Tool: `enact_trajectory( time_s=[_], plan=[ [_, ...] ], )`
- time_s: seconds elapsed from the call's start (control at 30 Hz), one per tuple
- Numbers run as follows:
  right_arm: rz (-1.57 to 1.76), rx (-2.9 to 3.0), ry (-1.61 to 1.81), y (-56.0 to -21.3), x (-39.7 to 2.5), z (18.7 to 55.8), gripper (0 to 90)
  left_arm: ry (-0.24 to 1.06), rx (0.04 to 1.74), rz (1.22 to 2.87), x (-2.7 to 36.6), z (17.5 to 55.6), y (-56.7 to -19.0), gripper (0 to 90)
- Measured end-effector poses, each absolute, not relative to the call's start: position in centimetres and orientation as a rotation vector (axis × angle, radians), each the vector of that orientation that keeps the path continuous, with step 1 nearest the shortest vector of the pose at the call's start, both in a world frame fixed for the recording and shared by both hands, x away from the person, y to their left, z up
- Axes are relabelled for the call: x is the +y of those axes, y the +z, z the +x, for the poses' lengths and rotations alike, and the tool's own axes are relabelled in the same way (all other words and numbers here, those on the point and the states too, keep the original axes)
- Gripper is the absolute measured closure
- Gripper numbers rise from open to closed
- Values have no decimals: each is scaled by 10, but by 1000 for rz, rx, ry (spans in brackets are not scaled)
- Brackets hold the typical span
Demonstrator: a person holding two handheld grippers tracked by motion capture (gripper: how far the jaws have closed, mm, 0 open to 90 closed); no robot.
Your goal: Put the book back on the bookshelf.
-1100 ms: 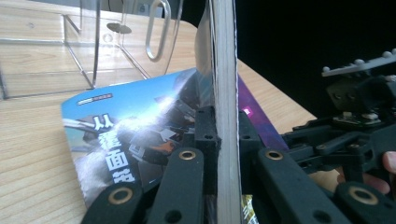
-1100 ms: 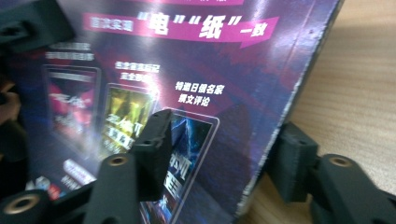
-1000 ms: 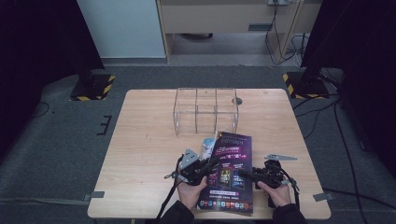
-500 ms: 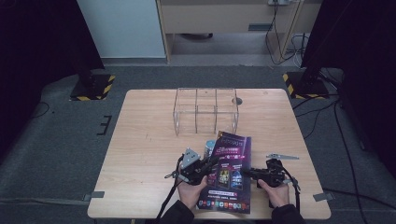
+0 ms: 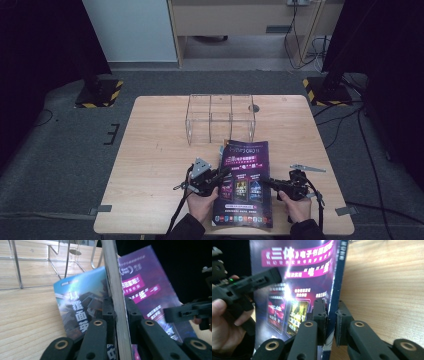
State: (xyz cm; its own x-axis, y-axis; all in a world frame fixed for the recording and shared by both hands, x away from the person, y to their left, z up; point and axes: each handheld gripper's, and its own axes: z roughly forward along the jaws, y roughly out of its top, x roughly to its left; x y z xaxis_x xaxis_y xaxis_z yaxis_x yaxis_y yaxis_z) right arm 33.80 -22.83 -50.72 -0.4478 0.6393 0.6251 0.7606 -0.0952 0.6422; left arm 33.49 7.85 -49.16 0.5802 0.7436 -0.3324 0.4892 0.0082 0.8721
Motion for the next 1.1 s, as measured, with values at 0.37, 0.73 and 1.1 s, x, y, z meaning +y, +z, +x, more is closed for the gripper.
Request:
enact_trajectory(
  time_s=[0.37, 0.73, 1.1],
  plan=[
    [-1532, -1987, -1690, -494, -232, 335, 845, 260, 1068, 1660, 88, 340, -495, 656],
    [-1449, -1980, -1776, -478, -230, 332, 846, 326, 1103, 1692, 104, 344, -495, 452],
    [-1428, -1995, -1840, -458, -227, 332, 846, 408, 1141, 1681, 134, 341, -484, 384]
  ],
)
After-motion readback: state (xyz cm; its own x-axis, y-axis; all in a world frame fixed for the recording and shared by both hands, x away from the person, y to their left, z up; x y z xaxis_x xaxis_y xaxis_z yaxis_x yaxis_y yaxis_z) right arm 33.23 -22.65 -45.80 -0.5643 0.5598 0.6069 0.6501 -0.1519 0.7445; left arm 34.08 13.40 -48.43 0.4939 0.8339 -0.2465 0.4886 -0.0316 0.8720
